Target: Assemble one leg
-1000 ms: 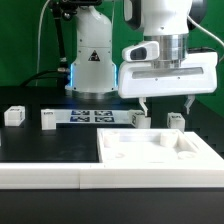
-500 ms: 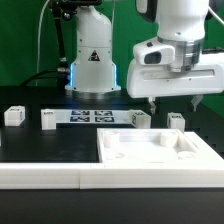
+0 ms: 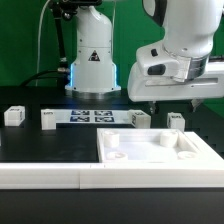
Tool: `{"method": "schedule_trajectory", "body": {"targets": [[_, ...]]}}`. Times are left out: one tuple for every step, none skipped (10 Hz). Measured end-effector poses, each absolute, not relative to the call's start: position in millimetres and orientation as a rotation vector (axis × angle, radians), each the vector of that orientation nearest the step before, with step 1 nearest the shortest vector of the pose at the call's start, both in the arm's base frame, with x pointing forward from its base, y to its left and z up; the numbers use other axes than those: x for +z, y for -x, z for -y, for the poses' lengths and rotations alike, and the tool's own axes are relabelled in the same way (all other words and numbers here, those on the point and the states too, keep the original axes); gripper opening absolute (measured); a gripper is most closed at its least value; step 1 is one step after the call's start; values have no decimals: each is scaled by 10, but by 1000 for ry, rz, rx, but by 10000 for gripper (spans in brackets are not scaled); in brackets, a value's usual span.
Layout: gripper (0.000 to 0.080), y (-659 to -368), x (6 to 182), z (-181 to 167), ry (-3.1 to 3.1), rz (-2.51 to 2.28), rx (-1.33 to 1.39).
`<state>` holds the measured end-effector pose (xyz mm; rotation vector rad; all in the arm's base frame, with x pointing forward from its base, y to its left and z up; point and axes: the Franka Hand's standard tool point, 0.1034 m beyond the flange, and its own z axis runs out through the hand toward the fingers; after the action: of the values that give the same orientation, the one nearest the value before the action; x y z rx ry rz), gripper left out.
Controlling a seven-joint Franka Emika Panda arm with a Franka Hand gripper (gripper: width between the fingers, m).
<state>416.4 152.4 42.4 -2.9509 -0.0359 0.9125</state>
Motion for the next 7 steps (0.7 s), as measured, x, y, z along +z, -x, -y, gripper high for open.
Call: {"method": "schedule_trajectory", "body": {"targets": [[649, -4150, 400, -1554, 2925, 43, 1004], [649, -4129, 370, -1568, 2901, 42, 1085], [649, -4086, 344, -1572, 2865, 30, 1205], [649, -4062, 284, -1576, 2816, 36, 1326], [649, -4040, 235, -1573, 2777, 37, 1414], [649, -4031, 182, -1576, 2759, 22, 1463], [649, -4038, 137, -1596, 2775, -24, 1465]]}}
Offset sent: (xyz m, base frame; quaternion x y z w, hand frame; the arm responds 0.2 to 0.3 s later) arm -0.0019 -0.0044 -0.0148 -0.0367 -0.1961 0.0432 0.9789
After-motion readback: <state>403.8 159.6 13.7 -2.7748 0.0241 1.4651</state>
